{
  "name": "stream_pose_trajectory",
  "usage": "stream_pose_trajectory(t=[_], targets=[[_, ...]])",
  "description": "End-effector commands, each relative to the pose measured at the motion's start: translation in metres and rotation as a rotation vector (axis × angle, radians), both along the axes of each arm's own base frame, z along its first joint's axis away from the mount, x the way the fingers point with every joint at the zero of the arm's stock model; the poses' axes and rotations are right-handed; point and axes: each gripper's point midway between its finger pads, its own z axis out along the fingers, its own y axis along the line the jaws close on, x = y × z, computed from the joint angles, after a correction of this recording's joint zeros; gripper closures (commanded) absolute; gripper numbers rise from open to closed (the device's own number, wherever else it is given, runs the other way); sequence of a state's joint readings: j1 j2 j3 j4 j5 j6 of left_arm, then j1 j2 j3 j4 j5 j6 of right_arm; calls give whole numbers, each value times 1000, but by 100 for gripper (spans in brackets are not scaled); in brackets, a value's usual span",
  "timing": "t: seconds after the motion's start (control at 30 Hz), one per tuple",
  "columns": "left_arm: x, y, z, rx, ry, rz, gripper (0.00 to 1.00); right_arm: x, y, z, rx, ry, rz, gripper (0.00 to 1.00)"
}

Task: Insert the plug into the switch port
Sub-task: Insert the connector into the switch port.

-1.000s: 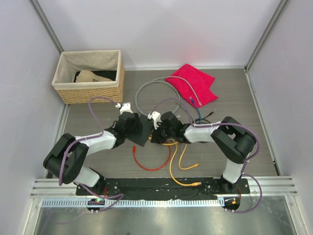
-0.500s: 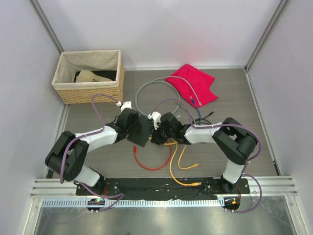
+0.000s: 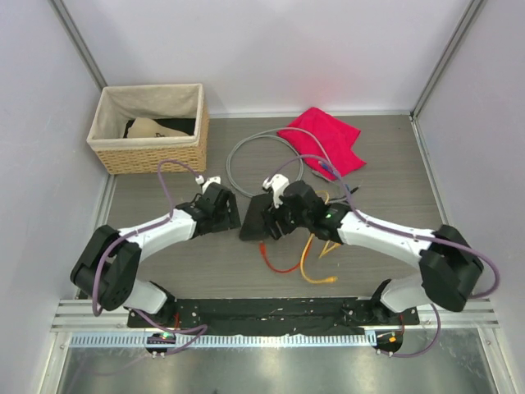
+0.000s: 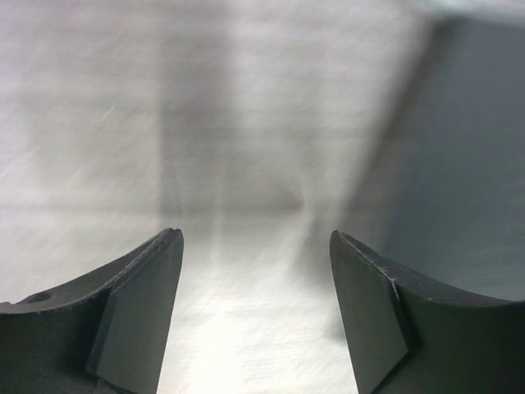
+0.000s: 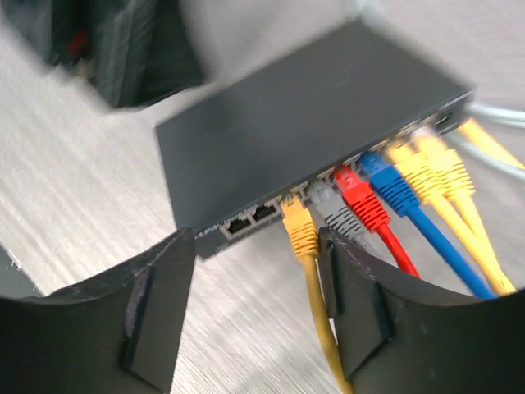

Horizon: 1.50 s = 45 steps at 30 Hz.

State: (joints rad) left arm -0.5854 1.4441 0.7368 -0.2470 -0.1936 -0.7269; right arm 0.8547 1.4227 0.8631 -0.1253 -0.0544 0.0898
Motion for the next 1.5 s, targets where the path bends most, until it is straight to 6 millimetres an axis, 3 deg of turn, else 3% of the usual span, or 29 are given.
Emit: stream_pose_trajectory(t=[0.0, 0.13, 0.3, 0.53, 0.77, 0.83, 0.97, 1.03, 1.1, 1.13, 1.17, 1.23, 1.33, 1.37, 1.4, 1.47], targets=[[-20, 27, 19, 76, 16, 42, 23, 43, -31, 78, 51, -189, -163, 31], [-20, 28, 45, 40, -39, 51, 22, 30, -24, 65, 85, -113, -97, 31], [-28, 25, 57, -15, -60, 35, 22, 20, -17, 19, 108, -32, -85, 31], [-46, 15, 78, -118, -69, -29, 17, 44, -50, -5, 56, -30, -249, 30], [-56, 19, 124, -127, -122, -91, 4, 36, -25, -30, 61, 92, -156, 29], [-59, 21, 137, -117, -151, -125, 2, 25, -12, -42, 58, 143, -97, 29], [-59, 28, 164, -80, -218, -174, 2, 15, 32, -41, 96, 135, 4, 29], [-56, 35, 170, -52, -252, -166, 2, 16, 55, -33, 116, 115, 38, 29], [-54, 44, 174, -28, -289, -134, 2, 10, 77, -37, 104, 100, 70, 29], [-52, 47, 176, -24, -305, -119, 2, 14, 90, -28, 124, 78, 74, 29], [-54, 51, 175, -19, -316, -108, 2, 13, 99, -31, 126, 72, 80, 29], [-52, 59, 175, -2, -337, -71, 2, 22, 108, -17, 153, 39, 58, 29], [-54, 64, 176, 3, -353, -57, 2, 31, 102, 7, 167, -15, 9, 29], [-55, 65, 175, 8, -353, -57, 2, 33, 93, 7, 136, -19, -7, 29], [-55, 65, 175, 9, -353, -59, 2, 41, 81, 25, 152, -35, -38, 29], [-57, 65, 174, 15, -346, -75, 2, 45, 53, 23, 100, -14, -90, 29]])
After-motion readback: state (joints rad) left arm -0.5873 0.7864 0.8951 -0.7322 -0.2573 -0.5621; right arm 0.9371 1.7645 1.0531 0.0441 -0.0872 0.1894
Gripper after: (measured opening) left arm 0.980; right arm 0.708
